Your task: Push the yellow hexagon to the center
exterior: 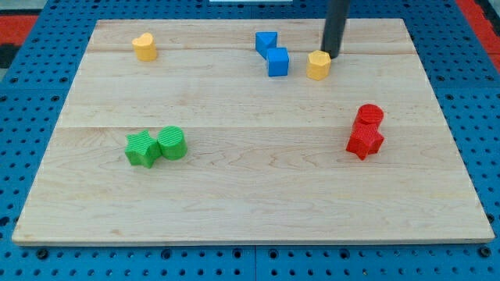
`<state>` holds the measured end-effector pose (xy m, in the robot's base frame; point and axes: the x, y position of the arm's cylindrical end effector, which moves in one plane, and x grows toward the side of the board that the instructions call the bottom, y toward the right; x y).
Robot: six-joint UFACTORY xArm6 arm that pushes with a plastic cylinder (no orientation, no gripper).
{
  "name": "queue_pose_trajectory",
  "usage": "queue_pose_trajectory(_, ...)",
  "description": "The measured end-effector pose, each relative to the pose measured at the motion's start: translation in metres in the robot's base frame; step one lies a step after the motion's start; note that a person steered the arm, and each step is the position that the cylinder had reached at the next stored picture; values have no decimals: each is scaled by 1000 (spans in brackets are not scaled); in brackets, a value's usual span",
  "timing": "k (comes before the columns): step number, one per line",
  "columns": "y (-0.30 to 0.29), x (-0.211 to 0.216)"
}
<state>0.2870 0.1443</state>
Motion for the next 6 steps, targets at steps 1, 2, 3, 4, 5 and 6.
queue_pose_trajectory(1, 22, 3)
queue_pose_trajectory(2, 14, 3)
queue_pose_trajectory(3, -11, 13)
queue_pose_trajectory(4, -43, 28)
queue_pose_trajectory(5, -84, 38)
queue_pose_trajectory(6, -106, 51)
